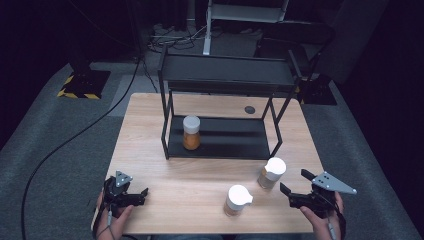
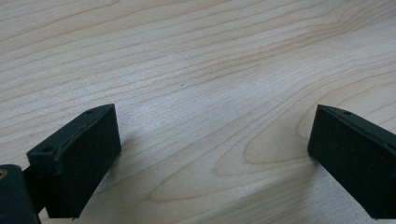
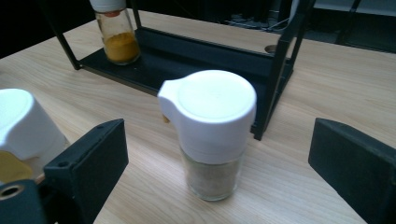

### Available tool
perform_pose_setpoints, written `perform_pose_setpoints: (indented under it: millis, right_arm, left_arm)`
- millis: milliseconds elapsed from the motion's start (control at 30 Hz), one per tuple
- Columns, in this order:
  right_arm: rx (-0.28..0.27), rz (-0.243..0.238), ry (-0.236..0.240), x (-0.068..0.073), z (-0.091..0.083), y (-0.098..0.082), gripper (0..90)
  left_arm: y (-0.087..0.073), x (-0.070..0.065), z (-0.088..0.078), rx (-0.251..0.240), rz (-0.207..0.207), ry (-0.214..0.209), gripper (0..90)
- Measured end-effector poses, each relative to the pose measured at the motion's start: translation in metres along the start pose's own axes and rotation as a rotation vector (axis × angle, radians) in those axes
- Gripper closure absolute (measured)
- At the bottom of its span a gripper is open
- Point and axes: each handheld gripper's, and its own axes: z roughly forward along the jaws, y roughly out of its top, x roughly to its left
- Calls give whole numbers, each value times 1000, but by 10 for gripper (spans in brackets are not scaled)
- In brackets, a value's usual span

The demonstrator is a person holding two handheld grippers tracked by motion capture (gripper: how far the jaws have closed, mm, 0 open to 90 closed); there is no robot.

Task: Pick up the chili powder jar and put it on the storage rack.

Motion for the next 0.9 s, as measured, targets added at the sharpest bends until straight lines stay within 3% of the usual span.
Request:
perform_pose_setpoints:
  millis: [900]
  right_arm:
    - [-22, -38, 94, 39, 18, 17, 45]
  left_arm:
    - [0, 0, 0, 0, 0, 0, 21]
